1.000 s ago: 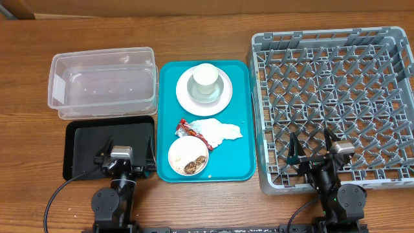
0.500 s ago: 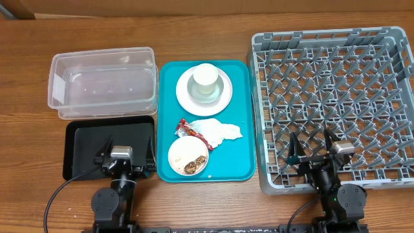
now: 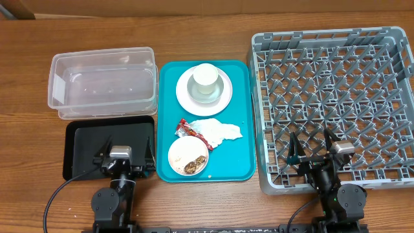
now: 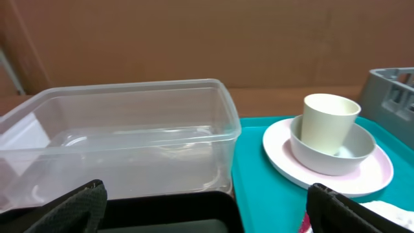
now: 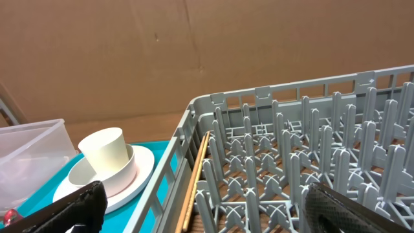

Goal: Sort waste into correct bins and load items into the dishwasher

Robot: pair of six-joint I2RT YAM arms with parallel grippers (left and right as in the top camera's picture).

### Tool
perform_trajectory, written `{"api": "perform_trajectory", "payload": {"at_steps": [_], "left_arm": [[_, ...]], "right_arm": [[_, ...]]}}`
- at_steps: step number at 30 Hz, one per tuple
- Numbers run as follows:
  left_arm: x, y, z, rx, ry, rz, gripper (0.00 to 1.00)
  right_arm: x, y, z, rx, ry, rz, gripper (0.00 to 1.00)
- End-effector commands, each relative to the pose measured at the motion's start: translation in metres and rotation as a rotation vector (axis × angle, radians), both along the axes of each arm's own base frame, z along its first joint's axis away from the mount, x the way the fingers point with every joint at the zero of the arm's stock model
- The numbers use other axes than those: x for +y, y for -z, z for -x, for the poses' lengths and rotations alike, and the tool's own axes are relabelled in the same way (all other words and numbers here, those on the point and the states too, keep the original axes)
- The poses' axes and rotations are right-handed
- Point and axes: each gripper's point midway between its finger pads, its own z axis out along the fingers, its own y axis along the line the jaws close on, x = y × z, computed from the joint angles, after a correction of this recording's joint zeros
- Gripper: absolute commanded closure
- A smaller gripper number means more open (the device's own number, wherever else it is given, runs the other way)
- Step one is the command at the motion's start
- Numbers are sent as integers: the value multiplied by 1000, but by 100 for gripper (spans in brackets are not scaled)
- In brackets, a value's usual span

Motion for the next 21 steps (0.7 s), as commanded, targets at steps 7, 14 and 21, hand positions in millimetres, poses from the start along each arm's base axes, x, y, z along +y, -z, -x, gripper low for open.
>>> {"api": "perform_trajectory", "payload": {"at_steps": [7,14,21], "left_arm": [[-4,-46,2,-174,19,-18,0],[-14,-91,23,-118,79,125,0],[-30,-150,52,54,160,157,0]], "right_arm": [[-1,2,0,-4,6,-1,0],[-1,2,0,-4,6,-1,0],[-1,2,0,-4,6,-1,0]]}}
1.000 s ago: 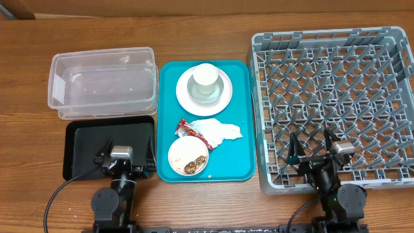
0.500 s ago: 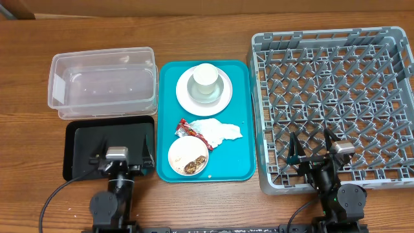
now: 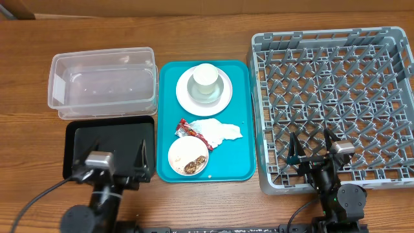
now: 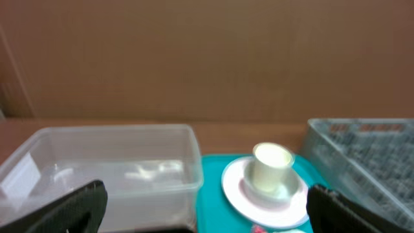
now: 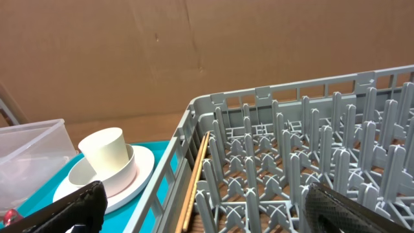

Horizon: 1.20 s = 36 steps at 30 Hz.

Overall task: Sort waste into correct bins and load items into the dishwasher
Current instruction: 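Move the left gripper over the teal tray to the red wrapper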

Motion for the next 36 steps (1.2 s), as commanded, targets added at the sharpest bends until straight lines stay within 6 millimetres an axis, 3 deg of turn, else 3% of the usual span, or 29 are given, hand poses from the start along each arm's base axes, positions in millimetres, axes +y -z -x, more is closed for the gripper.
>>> {"api": "perform_trajectory", "payload": {"at_steps": [1,4,11,17,18,20,22,24,34,36], "left_arm": [[-16,-26,8,99,90,43,0],[-32,-26,19,372,175,79,0],[-42,-22,30,911,205,155,0],[-45,-16,-14,1014,213,175,0],[-46,-13,-25,1023,217,182,5],[-49,-5,-39,1063,208,234,49],[-49,7,-48,1132,151,297,80],[-51,18,-56,1177,115,302,96],[-98,63,-87,1271,101,181,96],[-100,72,-93,1269,46,129,88]], "right_arm": [[-1,2,0,-4,5,-1,0],[-1,2,0,-4,5,-1,0],[-1,2,0,-4,5,-1,0],[-1,2,0,-4,5,-1,0],[-1,2,0,-4,5,-1,0],[-1,2,0,-4,5,-1,0],[-1,2,0,-4,5,-1,0],[-1,2,0,-4,5,-1,0],[-1,2,0,-4,5,-1,0],[-1,2,0,-4,5,-1,0]]}}
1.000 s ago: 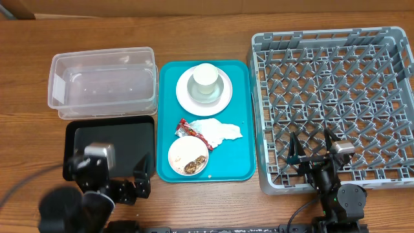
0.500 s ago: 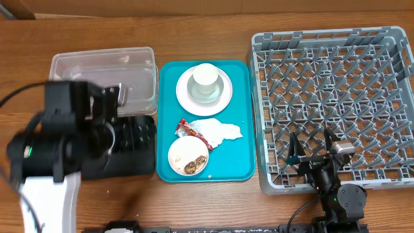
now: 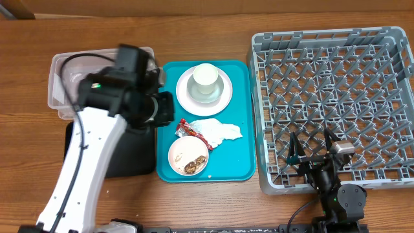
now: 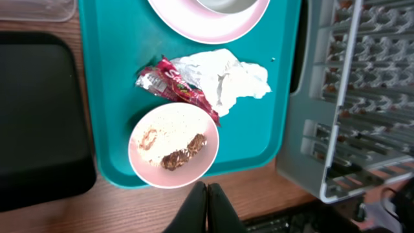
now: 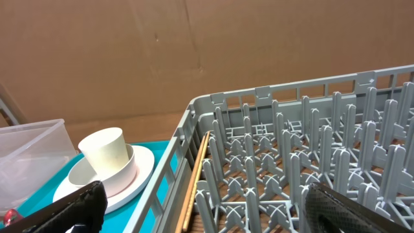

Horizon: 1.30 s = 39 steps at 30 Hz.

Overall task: Sort waste into correct bins and load items into the dishwasher
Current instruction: 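Move the left gripper over the teal tray to the red wrapper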

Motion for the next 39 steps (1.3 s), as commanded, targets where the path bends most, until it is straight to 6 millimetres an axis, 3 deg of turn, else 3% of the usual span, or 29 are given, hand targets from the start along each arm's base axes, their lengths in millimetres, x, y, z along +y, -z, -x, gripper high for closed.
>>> {"api": "perform_trajectory", "payload": {"at_steps": [1,4,7,9,12,20,35,39], "left_arm": [[3,11,-11,-10,-73,-126,82],[1,26,-18,-4,-97,-217,66],[0,43,-23,31,-179,-279,61],[-3,57,-25,74,-234,-298,48],[-7,78,-28,135,-289,-314,39],[-23,126,-43,222,-294,-305,40],[-56,158,-31,281,-207,-316,44],[-48,160,-30,253,-200,-395,46]], "right_arm": [[-1,2,0,-4,6,-1,0],[-1,2,0,-4,6,-1,0],[-1,2,0,-4,6,-1,0],[-1,2,0,-4,6,-1,0],[-1,2,0,-4,6,-1,0],[-1,2,0,-4,6,-1,0],[-1,2,0,-4,6,-1,0],[-1,2,0,-4,6,-1,0]]}}
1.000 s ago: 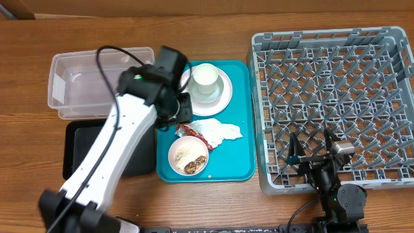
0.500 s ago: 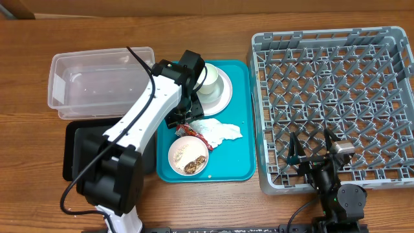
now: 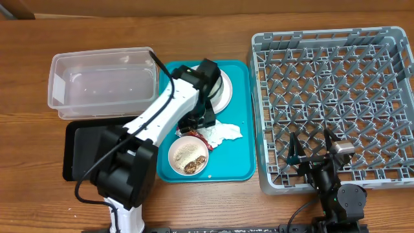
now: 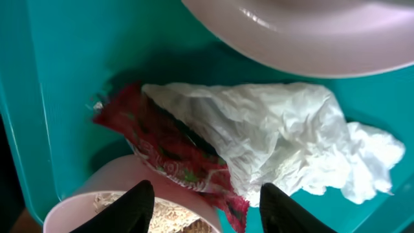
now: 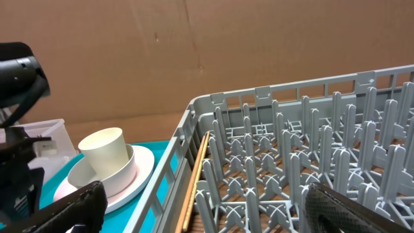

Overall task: Sort waste into correct bins and load items into the dishwasher
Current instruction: 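Move the left gripper over the teal tray to the red wrapper, then grasp the red candy wrapper with the left gripper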

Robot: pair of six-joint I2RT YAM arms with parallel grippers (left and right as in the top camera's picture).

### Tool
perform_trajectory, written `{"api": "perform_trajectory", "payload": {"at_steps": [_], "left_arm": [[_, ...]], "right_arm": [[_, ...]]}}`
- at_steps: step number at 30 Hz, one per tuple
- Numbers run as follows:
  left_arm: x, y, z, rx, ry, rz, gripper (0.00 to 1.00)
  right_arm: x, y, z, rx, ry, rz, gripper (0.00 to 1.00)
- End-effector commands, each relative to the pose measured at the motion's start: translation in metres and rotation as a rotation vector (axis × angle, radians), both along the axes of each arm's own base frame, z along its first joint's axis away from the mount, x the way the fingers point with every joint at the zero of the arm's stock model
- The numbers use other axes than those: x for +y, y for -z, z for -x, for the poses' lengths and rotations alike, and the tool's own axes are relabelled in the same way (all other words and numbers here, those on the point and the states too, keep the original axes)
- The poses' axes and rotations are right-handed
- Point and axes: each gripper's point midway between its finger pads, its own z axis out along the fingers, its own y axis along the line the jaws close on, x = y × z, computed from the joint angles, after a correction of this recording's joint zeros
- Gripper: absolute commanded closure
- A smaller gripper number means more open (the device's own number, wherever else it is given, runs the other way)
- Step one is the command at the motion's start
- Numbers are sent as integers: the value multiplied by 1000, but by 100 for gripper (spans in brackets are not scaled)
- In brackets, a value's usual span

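Note:
A red wrapper (image 4: 174,155) lies on the teal tray (image 3: 239,162), partly under a crumpled white napkin (image 4: 272,149). Its lower end rests on the rim of a small pink bowl (image 3: 188,155) holding food scraps. My left gripper (image 4: 210,207) hangs open just above the wrapper and napkin, one fingertip on each side, touching nothing. A plate with a bowl and a cream cup (image 3: 206,87) stands at the tray's far end. My right gripper (image 5: 207,213) rests open at the near left corner of the grey dish rack (image 3: 336,97).
A clear plastic bin (image 3: 103,87) stands at the far left, and a black bin (image 3: 84,152) sits in front of it. A thin wooden stick (image 5: 196,178) lies along the rack's left wall. My left arm reaches across the tray's left half.
My left gripper was shut and high above the tray, with the whole tray in its view. Now it is open and low over the wrapper and napkin. The right arm has not moved.
Both grippers rested open at the table's front, the left one at the black bin. The left gripper was then slightly higher there, later shut and high over the tray. Now it hangs open close above the red wrapper. The right gripper stayed at the rack throughout.

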Motion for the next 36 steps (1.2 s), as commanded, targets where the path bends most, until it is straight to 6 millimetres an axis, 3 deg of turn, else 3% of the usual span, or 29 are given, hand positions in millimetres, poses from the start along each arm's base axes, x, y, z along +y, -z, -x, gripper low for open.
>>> {"api": "perform_trajectory", "payload": {"at_steps": [1,21,29,36], "left_arm": [[8,1,-5,-30,-7,-71,47],[19,3,-6,-39,-77,-116,55],[28,10,-3,-44,-77,-162,65],[33,10,-5,-58,-74,-190,65]], "right_arm": [[-1,2,0,-4,6,-1,0],[-1,2,0,-4,6,-1,0],[-1,2,0,-4,6,-1,0],[-1,2,0,-4,6,-1,0]]}}
